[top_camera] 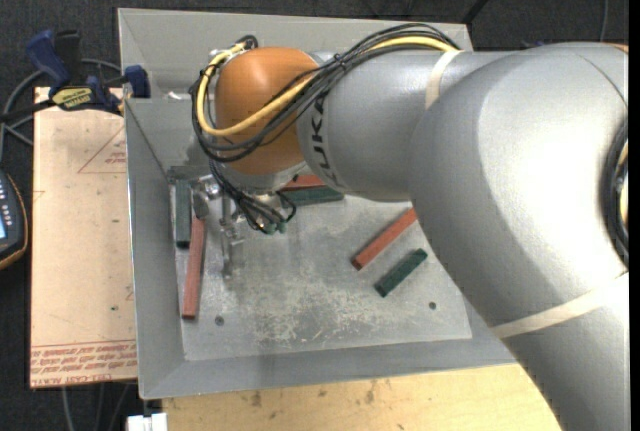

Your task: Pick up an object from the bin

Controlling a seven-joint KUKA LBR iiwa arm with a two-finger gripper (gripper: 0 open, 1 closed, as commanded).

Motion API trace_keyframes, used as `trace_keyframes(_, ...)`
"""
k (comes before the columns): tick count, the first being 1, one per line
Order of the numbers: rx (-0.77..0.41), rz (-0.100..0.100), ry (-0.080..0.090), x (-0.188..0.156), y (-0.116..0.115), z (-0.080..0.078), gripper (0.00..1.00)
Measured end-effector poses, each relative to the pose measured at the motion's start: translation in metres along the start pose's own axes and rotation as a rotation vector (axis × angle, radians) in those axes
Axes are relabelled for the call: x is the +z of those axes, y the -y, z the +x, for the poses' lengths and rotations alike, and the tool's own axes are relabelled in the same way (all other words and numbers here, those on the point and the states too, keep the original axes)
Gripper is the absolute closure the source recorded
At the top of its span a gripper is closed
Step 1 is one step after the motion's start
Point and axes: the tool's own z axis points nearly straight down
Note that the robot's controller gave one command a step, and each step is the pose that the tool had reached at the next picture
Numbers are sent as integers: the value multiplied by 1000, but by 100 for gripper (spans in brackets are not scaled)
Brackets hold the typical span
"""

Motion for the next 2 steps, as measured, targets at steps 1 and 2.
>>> trace_keyframes(1,175,5,-6,11,-18,-39,0)
trace_keyframes(2,255,1,-6,11,17,-25,0)
